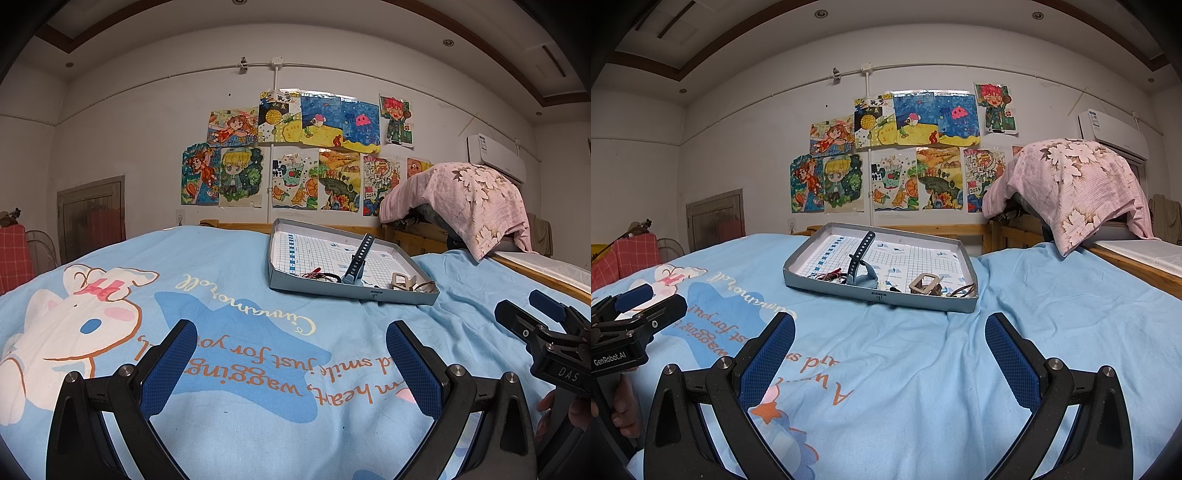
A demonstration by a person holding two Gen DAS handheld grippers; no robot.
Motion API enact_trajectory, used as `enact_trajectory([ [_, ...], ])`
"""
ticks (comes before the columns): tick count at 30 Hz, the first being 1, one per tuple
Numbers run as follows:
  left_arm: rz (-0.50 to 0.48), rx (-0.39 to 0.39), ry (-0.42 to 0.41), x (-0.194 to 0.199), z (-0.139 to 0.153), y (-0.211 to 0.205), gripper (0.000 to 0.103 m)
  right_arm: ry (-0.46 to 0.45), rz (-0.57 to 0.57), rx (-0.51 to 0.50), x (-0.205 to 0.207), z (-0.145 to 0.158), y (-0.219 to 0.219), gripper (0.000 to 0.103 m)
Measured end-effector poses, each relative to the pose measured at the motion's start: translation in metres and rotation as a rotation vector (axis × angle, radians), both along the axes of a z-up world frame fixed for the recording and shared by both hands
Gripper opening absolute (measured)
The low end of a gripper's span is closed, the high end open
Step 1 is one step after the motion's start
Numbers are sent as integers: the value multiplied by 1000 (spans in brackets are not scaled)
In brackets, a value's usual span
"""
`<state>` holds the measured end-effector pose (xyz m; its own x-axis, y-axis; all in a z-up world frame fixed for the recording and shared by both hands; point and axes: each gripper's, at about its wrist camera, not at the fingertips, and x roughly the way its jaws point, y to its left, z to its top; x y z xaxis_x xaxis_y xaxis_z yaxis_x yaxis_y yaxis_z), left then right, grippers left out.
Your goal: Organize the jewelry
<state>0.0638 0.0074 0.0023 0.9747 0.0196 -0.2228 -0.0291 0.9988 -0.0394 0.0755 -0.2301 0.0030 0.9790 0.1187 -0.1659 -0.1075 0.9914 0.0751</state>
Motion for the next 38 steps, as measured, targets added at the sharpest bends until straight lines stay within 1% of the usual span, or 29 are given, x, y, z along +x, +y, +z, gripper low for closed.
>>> enact_trajectory([
  [38, -8, 3, -12, 0, 3, 0, 103, 3, 0, 0, 0, 1, 0, 102],
])
